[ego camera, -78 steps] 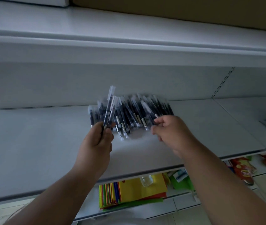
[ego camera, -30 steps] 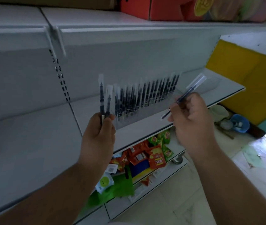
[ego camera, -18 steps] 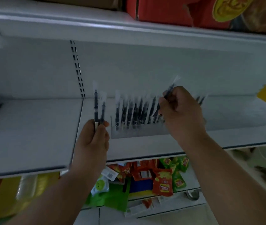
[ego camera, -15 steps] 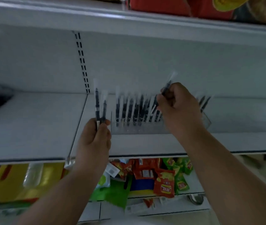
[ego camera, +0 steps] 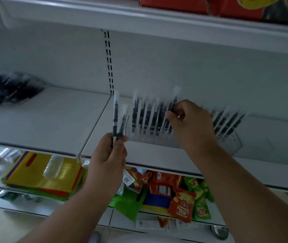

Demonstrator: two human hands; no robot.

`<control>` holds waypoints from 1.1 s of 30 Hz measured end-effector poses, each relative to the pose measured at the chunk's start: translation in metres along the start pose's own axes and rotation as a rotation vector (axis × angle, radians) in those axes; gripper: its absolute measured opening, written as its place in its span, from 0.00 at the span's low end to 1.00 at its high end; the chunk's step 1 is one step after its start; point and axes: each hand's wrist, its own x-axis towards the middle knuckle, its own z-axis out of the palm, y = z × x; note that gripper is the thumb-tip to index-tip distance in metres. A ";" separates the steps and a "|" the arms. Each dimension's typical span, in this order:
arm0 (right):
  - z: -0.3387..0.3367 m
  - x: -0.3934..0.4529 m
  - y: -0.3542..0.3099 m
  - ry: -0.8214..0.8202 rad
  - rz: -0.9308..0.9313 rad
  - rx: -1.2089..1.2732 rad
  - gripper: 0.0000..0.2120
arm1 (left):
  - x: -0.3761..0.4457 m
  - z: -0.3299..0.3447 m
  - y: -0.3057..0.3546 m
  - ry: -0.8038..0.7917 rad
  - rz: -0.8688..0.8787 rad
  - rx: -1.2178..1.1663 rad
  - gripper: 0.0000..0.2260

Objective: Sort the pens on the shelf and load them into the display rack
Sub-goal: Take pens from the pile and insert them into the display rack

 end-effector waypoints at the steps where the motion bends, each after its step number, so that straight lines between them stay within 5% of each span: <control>1: 0.002 -0.002 0.002 -0.009 0.014 -0.020 0.10 | 0.001 0.000 0.000 -0.004 -0.002 -0.005 0.10; 12: 0.007 -0.008 -0.012 0.051 0.144 -0.153 0.16 | 0.025 -0.013 0.000 -0.164 0.009 0.013 0.10; 22: 0.007 -0.004 -0.032 -0.130 0.200 -0.379 0.20 | 0.049 -0.040 0.007 -0.334 0.005 0.018 0.10; 29: 0.012 -0.032 -0.049 0.127 0.219 -0.149 0.14 | 0.053 -0.046 0.002 -0.419 0.067 0.036 0.09; 33: 0.012 -0.039 -0.073 -0.031 0.156 0.237 0.11 | 0.045 -0.037 0.000 -0.509 0.162 0.072 0.06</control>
